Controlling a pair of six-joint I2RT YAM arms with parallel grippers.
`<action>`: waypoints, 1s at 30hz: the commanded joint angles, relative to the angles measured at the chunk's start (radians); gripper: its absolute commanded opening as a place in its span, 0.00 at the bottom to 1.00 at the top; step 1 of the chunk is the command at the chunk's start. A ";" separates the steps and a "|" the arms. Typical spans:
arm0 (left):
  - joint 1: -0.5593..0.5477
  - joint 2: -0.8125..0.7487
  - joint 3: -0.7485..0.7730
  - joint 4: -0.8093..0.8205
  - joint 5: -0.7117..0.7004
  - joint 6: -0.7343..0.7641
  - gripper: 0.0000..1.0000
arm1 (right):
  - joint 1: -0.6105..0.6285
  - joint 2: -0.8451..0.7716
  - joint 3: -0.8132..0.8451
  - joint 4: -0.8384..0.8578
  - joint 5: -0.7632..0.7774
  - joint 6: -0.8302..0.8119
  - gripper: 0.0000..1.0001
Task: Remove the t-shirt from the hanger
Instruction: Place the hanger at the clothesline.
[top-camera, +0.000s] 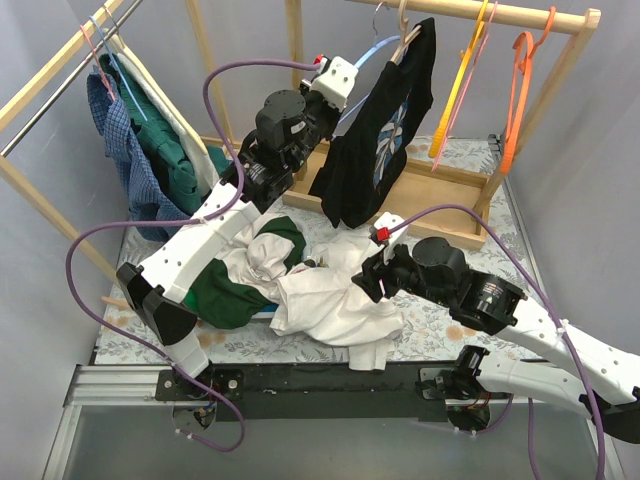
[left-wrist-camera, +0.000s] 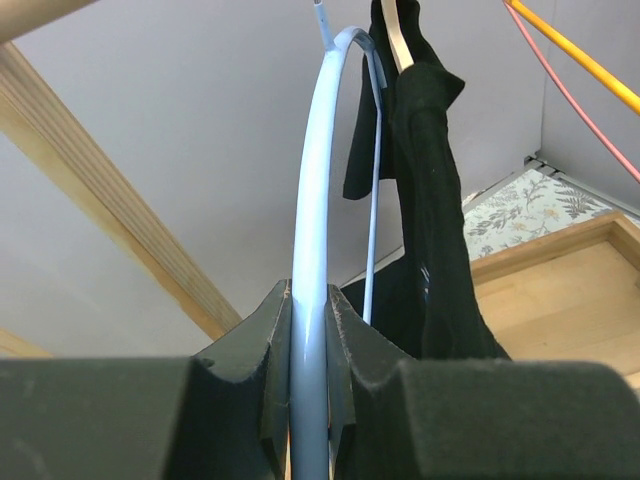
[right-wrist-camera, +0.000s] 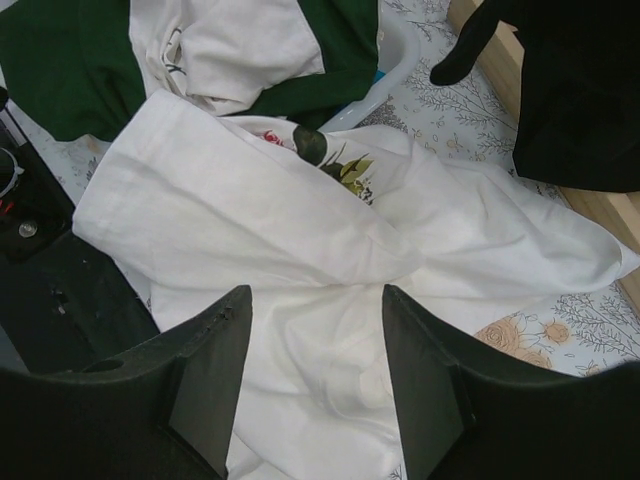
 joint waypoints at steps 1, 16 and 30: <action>0.013 -0.027 0.075 0.082 -0.014 0.032 0.00 | 0.007 -0.013 0.013 0.067 -0.003 0.017 0.62; 0.016 -0.124 -0.069 0.252 -0.107 0.051 0.00 | 0.013 0.026 0.008 0.079 -0.016 0.018 0.61; 0.077 0.065 0.165 0.084 -0.048 -0.051 0.00 | 0.030 0.033 -0.023 0.102 -0.024 0.034 0.61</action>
